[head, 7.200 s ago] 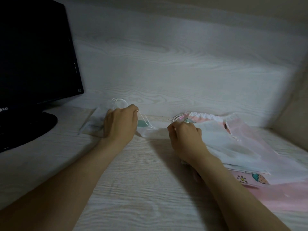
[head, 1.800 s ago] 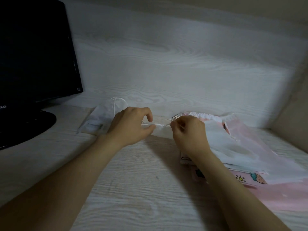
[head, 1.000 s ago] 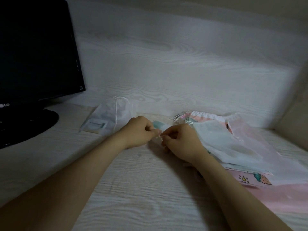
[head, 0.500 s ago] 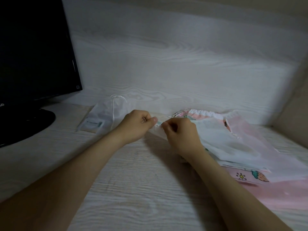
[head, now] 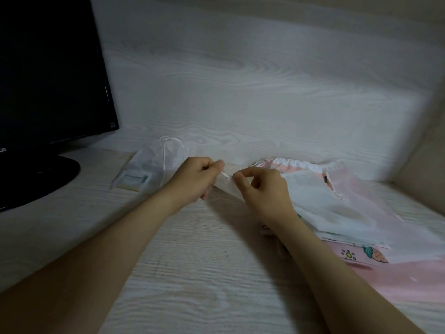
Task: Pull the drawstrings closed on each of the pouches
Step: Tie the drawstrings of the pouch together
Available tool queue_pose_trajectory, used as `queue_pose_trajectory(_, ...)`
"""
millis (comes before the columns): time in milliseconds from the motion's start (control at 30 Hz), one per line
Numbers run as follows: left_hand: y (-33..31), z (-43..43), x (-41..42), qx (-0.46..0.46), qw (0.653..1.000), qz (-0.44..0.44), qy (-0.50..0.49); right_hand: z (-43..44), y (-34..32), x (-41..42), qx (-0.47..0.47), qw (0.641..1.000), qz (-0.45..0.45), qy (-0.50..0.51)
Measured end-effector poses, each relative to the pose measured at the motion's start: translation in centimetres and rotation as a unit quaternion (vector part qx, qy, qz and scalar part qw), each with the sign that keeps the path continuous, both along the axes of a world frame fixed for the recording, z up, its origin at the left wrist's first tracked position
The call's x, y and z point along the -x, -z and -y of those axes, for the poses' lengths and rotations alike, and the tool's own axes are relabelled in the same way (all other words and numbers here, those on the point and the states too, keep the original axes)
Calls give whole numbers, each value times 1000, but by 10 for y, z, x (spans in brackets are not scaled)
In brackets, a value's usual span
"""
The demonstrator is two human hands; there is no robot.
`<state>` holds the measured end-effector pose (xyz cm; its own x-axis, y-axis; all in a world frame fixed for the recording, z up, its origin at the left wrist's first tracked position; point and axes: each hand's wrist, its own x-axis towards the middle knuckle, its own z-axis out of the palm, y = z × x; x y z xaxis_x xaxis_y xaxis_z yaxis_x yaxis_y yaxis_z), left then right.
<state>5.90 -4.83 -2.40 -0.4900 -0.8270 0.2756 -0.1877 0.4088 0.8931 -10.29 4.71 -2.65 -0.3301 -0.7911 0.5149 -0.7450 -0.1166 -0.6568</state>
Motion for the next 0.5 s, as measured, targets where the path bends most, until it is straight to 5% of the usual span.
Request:
queue_pose_trajectory(367, -17, -13, 4, -62, 989, -133, -9, 2, 7, -3, -42, 995, -88, -28)
queue_pose_trajectory(500, -14, -19, 5, -95, 992, -66, 42, 1, 8, -4, -44, 992, -108, -41)
